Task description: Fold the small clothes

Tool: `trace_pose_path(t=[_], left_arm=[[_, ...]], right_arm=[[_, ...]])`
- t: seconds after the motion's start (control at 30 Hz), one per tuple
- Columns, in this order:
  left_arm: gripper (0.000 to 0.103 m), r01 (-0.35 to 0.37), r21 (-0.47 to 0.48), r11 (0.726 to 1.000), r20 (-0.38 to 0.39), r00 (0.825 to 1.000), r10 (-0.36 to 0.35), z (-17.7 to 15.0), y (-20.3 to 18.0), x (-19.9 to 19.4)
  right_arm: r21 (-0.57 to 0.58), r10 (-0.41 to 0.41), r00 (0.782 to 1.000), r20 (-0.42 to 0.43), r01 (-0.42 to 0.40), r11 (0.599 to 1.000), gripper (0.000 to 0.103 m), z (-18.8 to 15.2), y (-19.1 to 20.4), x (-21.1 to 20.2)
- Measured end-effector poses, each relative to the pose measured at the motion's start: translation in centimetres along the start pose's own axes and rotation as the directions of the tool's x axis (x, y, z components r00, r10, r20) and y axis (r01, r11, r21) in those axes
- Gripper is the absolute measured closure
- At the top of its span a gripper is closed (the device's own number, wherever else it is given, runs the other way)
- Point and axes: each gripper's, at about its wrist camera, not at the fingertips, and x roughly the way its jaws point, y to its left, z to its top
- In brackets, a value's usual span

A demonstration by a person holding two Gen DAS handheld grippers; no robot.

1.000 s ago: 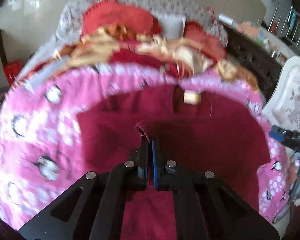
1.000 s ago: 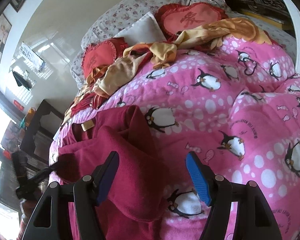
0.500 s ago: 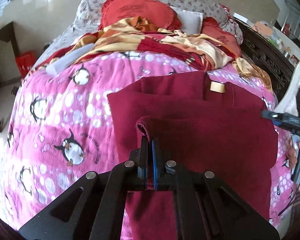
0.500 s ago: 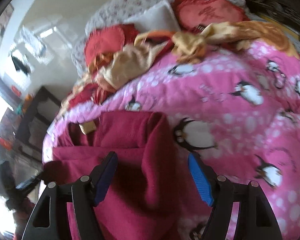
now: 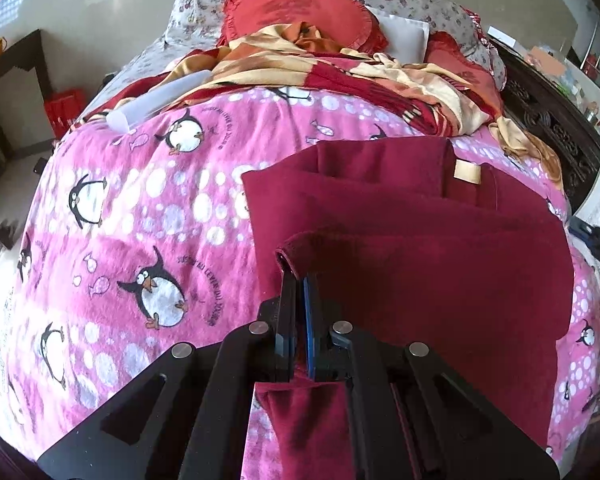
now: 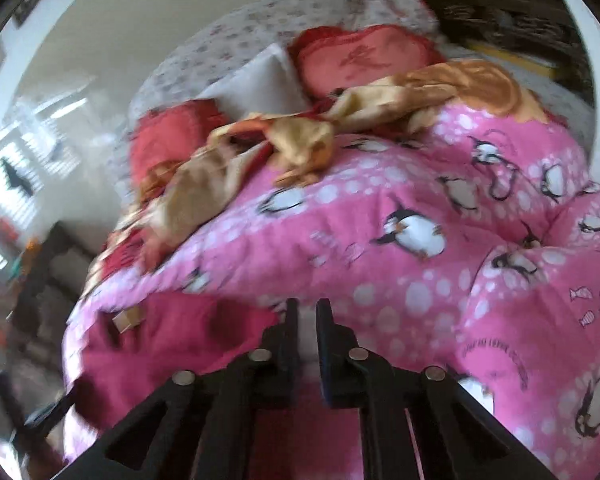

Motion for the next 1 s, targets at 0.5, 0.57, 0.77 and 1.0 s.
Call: trace_pose_path(t=[0.5,0.57,0.77,1.0], left_arm=[[0.096,0.019,-0.022,1.000,-0.036,0.999,-0.020,-0.8,-0.2,-0.7],[0.091,0.026,-0.017,1.000,-0.022,0.999,-0.026,-1.2,-0.1,-1.5],[0.080,0.037,-0.036,0.999,-0.020,0.999,-0.038,-2.4,-0.3,-1.3],[0.076,0.019,-0.060,0.998,-0.049,0.999,-0.022,-3.5,0.4,0.0]], right_arm=[[-0.038,-0.018,0.994,-0.109,0.014,0.999,0.086,-7.4,0.1,-0.5],[0.010,0.004,0.996,-0.088,-0.003,1.000,0.086,-7.5,-0.4,-2.1],[-0.155,-0.024,0.984,-0.174,-0.003,0.988,0.078,-10.2,2.3,-0.8],[-0.195,-0.122,0.977,-0.178,0.086,0.977,0.078,-10.6,1.7,-1.5]])
